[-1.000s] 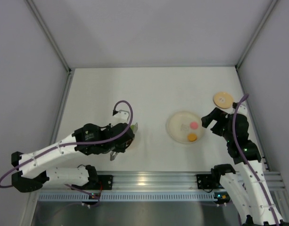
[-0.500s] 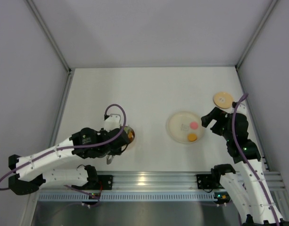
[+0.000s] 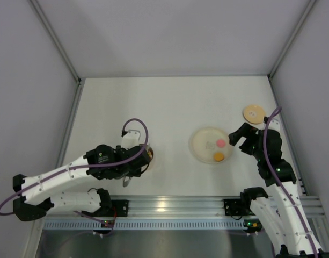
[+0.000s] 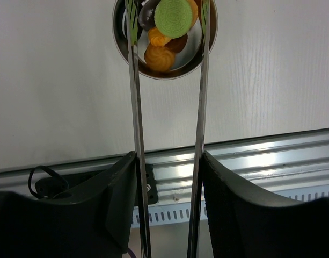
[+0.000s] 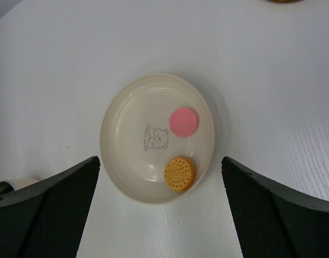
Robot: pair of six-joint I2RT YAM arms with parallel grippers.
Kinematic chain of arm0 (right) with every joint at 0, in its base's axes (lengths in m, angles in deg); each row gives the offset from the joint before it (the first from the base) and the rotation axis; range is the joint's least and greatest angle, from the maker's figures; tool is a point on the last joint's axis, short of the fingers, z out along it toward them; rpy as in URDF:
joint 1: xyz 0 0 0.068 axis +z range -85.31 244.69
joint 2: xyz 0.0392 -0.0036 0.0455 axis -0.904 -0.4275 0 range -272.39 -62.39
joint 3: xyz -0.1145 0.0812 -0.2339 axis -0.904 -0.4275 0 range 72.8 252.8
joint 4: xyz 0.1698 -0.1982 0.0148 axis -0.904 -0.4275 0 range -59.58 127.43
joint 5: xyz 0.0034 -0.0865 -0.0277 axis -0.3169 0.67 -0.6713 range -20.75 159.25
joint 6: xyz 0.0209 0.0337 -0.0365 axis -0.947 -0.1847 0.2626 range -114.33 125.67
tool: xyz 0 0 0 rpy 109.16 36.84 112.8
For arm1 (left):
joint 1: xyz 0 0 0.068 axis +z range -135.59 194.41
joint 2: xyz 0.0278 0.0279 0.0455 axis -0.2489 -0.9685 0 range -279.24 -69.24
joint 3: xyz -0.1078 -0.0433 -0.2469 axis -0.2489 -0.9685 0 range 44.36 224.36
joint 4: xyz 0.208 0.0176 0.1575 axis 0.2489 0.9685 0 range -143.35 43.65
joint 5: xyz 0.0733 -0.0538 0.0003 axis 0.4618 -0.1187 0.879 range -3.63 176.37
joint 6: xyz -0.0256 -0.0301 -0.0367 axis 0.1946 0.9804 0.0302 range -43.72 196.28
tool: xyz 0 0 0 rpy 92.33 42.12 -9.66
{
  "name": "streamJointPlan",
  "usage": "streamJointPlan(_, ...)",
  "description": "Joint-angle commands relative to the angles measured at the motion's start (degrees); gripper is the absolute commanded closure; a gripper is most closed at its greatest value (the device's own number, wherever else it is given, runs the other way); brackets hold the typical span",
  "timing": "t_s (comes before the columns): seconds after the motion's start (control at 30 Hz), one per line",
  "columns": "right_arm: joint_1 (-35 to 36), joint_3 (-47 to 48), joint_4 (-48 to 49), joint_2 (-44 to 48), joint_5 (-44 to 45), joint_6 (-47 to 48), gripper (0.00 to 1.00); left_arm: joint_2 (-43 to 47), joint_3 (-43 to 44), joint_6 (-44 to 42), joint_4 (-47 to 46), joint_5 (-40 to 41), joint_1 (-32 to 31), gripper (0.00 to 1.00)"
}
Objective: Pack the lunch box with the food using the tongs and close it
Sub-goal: Place the fake food in the packing box, then pick up the fake food from the plate.
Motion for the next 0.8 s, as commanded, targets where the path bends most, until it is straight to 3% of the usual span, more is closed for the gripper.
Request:
streamJointPlan(0.0, -0.72, 0.18, 4.05, 0.08, -0.27, 0.02, 0.06, -1.74, 3.49, -2.14, -0.57, 1.66, -0.05, 0.46)
streamJointPlan(0.17, -0.73, 0.45, 3.88, 0.08, 0.08, -0.42, 0.06, -7.27, 11.21, -7.33, -4.26, 1.4, -0.05, 0.46)
streamJointPlan(0.47, -0.73, 1.68, 0.89, 0.08, 4.47, -1.3, 0.06, -27.65, 26.94, -22.17, -19.17, -3.96, -0.05, 0.46)
streamJointPlan(0.77, -0.73, 3.43, -2.89, 1.04, 7.91, -1.74, 0.05, -48.3, 39.6, -28.16, -29.75, -11.51, 0.13, 0.47)
